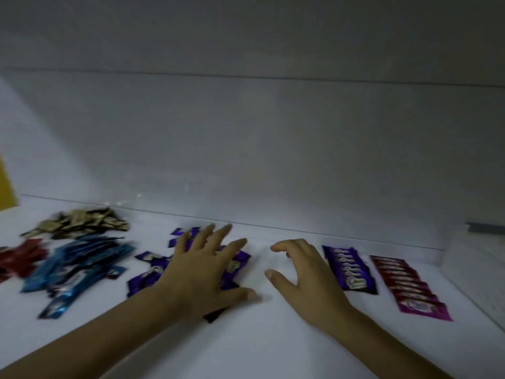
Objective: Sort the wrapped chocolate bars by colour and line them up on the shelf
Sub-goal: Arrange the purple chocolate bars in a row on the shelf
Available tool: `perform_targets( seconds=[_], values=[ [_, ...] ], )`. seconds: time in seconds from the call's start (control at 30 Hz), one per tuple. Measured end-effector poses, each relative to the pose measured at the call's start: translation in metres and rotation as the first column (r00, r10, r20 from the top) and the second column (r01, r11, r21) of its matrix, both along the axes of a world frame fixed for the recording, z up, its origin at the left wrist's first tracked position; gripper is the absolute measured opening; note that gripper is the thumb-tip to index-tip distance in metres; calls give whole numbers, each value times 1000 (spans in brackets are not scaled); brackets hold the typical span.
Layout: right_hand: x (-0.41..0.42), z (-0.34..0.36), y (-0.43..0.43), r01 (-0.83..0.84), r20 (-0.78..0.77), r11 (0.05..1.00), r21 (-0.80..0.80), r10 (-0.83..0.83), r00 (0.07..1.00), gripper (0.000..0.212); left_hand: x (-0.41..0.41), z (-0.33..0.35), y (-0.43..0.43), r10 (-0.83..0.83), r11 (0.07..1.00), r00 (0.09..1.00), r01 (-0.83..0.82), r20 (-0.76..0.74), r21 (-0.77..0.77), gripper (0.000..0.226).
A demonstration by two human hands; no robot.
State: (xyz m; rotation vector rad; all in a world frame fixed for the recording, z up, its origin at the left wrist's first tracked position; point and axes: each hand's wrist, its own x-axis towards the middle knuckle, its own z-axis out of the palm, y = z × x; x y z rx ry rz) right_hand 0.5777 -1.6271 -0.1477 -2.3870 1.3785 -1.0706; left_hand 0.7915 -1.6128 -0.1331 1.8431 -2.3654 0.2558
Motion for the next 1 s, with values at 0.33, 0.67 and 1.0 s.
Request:
perform_targets(
  seconds=[0.33,0.67,1.0],
  values=[
    [62,-15,-20,166,83,983,73,-172,982,21,24,-20,-11,224,972,958,-207,-179,109,76],
    [56,-13,-12,75,156,990,122,-94,983,7,17,2,-26,38,999,983,-33,-182,29,29],
    [41,-7,-9,23,259,983,184,-72,963,8,22,34,-33,-118,989,888,65,-444,-134,15]
  ],
)
